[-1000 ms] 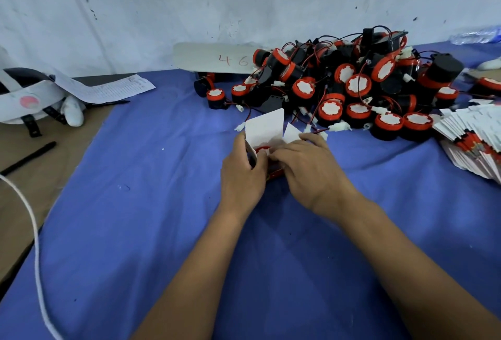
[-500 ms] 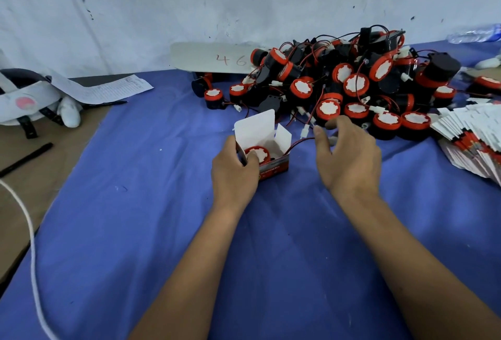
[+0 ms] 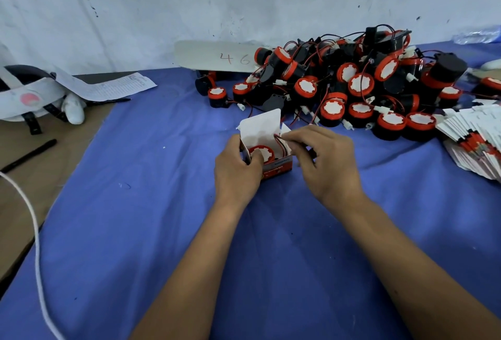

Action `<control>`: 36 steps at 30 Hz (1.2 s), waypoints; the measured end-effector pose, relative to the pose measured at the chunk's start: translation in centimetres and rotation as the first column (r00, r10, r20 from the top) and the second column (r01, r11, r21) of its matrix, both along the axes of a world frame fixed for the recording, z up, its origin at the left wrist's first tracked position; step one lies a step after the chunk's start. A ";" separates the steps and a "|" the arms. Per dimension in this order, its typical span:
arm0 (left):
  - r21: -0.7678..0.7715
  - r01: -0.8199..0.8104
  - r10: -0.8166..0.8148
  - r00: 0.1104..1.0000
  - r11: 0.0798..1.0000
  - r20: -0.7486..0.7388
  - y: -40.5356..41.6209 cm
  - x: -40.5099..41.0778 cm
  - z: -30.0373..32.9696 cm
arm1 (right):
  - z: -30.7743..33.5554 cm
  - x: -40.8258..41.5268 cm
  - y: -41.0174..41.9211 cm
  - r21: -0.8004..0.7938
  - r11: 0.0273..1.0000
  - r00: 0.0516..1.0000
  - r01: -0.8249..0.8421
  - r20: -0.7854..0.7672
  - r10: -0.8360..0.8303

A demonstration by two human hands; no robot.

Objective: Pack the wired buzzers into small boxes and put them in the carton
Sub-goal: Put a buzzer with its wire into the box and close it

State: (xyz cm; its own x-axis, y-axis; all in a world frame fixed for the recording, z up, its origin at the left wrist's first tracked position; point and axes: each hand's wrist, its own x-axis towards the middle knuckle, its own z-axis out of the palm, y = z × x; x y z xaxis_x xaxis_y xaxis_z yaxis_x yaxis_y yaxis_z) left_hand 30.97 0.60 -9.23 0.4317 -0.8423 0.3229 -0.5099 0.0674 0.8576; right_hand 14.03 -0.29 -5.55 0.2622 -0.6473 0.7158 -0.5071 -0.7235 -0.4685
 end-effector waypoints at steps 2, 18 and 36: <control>-0.001 0.022 -0.022 1.000 1.000 0.011 0.1 -0.1 -0.1 | 0.2 0.1 0.0 0.013 0.995 0.994 0.103 -0.048 -0.102; -0.015 0.075 -0.074 0.995 0.997 0.061 0.6 -0.7 0.2 | 1.6 0.8 -1.4 0.241 0.951 0.779 0.195 -0.627 -0.001; 0.174 -0.190 0.220 0.960 0.966 -0.175 -0.1 -4.0 1.4 | 1.3 -0.9 -1.1 0.222 0.970 0.959 0.103 -0.282 -0.038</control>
